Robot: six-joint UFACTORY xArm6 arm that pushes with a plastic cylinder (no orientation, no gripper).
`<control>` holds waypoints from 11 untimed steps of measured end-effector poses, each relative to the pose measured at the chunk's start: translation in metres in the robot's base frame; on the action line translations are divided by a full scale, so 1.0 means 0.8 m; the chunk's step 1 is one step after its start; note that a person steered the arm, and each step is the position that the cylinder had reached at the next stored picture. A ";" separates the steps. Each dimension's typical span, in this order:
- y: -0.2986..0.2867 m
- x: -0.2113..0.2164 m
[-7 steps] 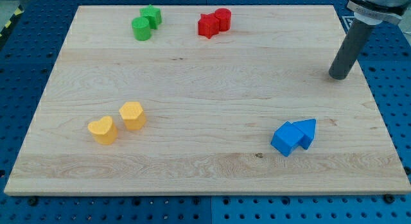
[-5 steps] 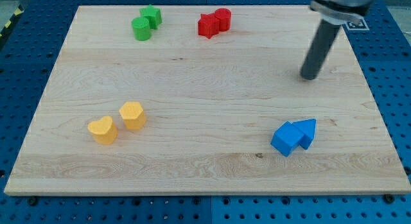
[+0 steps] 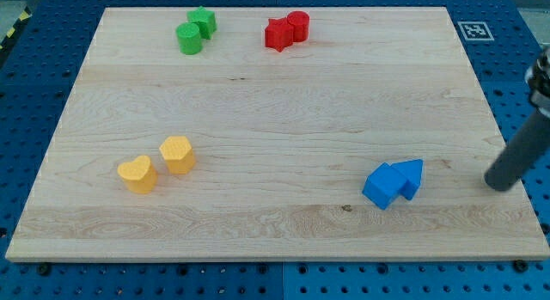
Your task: Move the blue cube diagonally bottom right to the red circle
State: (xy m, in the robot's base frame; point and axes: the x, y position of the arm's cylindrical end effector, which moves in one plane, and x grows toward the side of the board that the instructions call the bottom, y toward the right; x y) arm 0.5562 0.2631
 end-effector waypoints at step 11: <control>-0.265 -0.079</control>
State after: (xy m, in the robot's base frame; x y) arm 0.4932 0.0510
